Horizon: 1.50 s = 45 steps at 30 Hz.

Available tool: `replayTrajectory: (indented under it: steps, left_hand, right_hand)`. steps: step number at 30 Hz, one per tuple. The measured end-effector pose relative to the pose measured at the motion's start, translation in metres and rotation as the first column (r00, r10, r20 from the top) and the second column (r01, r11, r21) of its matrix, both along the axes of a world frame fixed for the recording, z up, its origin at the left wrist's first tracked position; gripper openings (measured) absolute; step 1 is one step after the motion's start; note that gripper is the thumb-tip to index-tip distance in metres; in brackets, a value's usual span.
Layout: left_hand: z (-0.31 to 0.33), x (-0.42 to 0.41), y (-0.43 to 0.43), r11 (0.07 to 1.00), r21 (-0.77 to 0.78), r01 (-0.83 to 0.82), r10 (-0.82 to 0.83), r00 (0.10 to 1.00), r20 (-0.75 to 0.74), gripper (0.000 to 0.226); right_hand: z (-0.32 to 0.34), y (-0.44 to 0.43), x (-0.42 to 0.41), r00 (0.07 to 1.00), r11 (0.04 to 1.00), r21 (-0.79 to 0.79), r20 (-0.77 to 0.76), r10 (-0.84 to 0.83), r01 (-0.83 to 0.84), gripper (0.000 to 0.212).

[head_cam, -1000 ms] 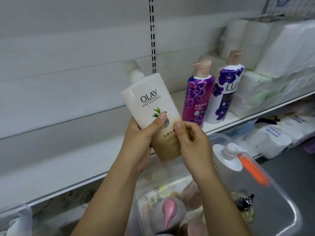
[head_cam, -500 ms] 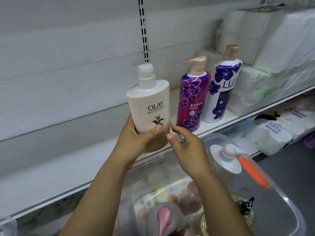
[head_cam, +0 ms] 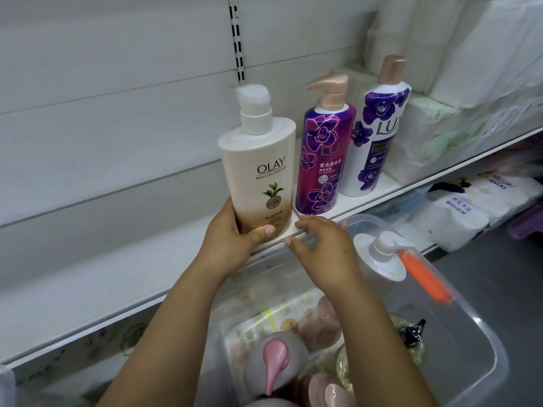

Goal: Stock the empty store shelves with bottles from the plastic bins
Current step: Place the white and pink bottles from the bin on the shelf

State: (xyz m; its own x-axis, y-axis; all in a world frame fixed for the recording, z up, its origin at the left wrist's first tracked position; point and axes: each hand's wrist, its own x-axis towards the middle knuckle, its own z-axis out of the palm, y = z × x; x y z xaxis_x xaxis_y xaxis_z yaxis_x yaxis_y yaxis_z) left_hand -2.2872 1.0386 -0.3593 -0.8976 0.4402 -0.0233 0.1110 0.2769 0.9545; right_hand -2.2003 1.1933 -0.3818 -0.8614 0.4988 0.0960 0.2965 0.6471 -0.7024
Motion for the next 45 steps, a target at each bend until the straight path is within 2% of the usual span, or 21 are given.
replayTrajectory:
  steps: [3, 7, 11, 14, 19, 23, 25, 28, 31, 34, 37, 41, 43, 45]
  left_hand:
    - [-0.002, -0.001, 0.003, 1.000, 0.018, 0.001, -0.001, 1.000, 0.010, 0.063]
    - [-0.001, -0.010, -0.002, 0.999, 0.001, 0.050, -0.050, 0.998, 0.023, 0.064]
    - [-0.003, -0.014, -0.003, 0.998, 0.010, 0.067, -0.067, 0.997, 0.040, 0.063]
    - [-0.009, -0.013, -0.003, 0.998, 0.008, 0.062, -0.063, 0.998, 0.006, 0.069]
    - [-0.009, -0.006, -0.002, 1.000, -0.027, -0.006, 0.004, 0.998, -0.069, 0.065]
    - [-0.008, -0.002, -0.001, 0.997, -0.037, -0.060, 0.057, 0.994, -0.089, 0.064]
    - [-0.007, 0.000, 0.000, 0.996, -0.055, -0.073, 0.068, 0.993, -0.093, 0.066]
    - [-0.007, 0.003, 0.002, 0.994, -0.068, -0.082, 0.076, 0.993, -0.085, 0.067]
    - [-0.006, 0.008, 0.003, 0.993, -0.084, -0.079, 0.070, 0.993, -0.099, 0.068]
    - [-0.004, 0.013, 0.006, 0.987, -0.113, -0.117, 0.100, 0.984, -0.147, 0.061]
    - [-0.003, 0.016, 0.009, 0.979, -0.139, -0.151, 0.126, 0.976, -0.176, 0.056]
    - [-0.004, 0.016, 0.008, 0.978, -0.144, -0.152, 0.125, 0.976, -0.176, 0.057]
    - [-0.002, 0.017, 0.008, 0.976, -0.155, -0.152, 0.124, 0.977, -0.173, 0.058]
    - [0.002, 0.019, 0.007, 0.974, -0.170, -0.151, 0.123, 0.979, -0.163, 0.065]
  right_hand:
    - [0.004, -0.002, 0.005, 1.000, 0.996, -0.091, -0.029, -0.010, 0.007, 0.034]
    - [0.019, 0.007, 0.019, 0.987, 0.968, -0.234, -0.108, -0.123, 0.095, 0.026]
    - [0.019, 0.017, 0.044, 0.971, 0.962, -0.244, -0.172, -0.166, 0.121, 0.012]
    - [0.008, 0.017, 0.066, 0.983, 0.965, -0.227, -0.093, -0.159, 0.135, 0.009]
    - [0.000, 0.023, 0.104, 0.970, 0.942, -0.233, 0.060, -0.236, 0.243, 0.022]
    - [-0.008, 0.039, 0.128, 0.892, 0.925, 0.007, 0.261, -0.369, 0.380, 0.029]
    - [-0.013, 0.046, 0.133, 0.858, 0.901, -0.009, 0.310, -0.410, 0.434, 0.039]
    - [-0.017, 0.054, 0.128, 0.902, 0.905, -0.162, 0.262, -0.344, 0.393, 0.066]
    - [-0.019, 0.059, 0.120, 0.935, 0.909, -0.266, 0.238, -0.262, 0.322, 0.068]
    - [-0.018, 0.066, 0.109, 0.944, 0.902, -0.300, 0.208, -0.256, 0.310, 0.061]
    - [-0.016, 0.069, 0.095, 0.926, 0.865, -0.341, 0.216, -0.309, 0.368, 0.054]
    - [-0.019, 0.067, 0.085, 0.906, 0.856, -0.303, 0.201, -0.373, 0.420, 0.052]
    - [-0.021, 0.068, 0.087, 0.906, 0.855, -0.305, 0.193, -0.377, 0.420, 0.057]
    - [-0.022, 0.068, 0.090, 0.909, 0.853, -0.317, 0.187, -0.373, 0.416, 0.071]
